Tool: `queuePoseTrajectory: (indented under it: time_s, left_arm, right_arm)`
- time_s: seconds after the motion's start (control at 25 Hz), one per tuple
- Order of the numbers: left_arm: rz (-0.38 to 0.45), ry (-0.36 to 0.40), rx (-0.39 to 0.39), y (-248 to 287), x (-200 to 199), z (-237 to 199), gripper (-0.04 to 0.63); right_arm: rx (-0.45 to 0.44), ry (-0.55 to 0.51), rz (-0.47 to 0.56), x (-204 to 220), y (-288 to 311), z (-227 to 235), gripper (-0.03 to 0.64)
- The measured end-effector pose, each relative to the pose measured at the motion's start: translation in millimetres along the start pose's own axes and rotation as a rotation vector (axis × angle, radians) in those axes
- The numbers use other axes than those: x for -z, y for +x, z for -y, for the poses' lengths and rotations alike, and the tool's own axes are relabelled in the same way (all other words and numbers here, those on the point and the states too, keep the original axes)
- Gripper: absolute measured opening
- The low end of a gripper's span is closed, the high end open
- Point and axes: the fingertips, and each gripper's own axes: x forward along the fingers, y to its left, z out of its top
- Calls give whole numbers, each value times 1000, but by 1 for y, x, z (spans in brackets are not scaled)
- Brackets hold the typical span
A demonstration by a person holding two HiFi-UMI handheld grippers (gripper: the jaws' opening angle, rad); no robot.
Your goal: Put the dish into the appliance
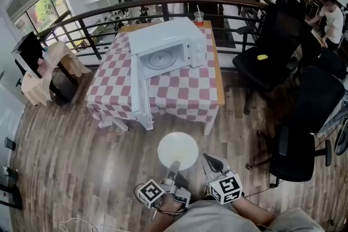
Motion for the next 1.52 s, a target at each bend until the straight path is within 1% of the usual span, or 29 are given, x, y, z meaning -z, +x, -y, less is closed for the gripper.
queuePoseTrajectory:
  time_s: [0.16,0.36,0.56,0.96,1.24,1.52]
  left_arm:
    - [0,-2,6,-4,-15,-3,35]
    - [-14,7,19,-7,-40,-7,35]
    - [-32,17,15,-14,-62,-8,34]
    - [-48,-8,20,-9,-79,-12,34]
    - [-64,0,40,20,-86,-7,34]
    - [-84,24,44,74,-95,-1,34]
  right_arm:
    - [5,-11,9,-3,9,-11,-2]
    - [30,-3,10,-5,24,-21,-2]
    - [65,-1,9,-8,35,-28,-2]
    - [93,-20,35,-19,53,-27,-2]
    - [80,-29,45,-21,79,-13,-2]
    - [72,-36,57,-32,126,27,-2]
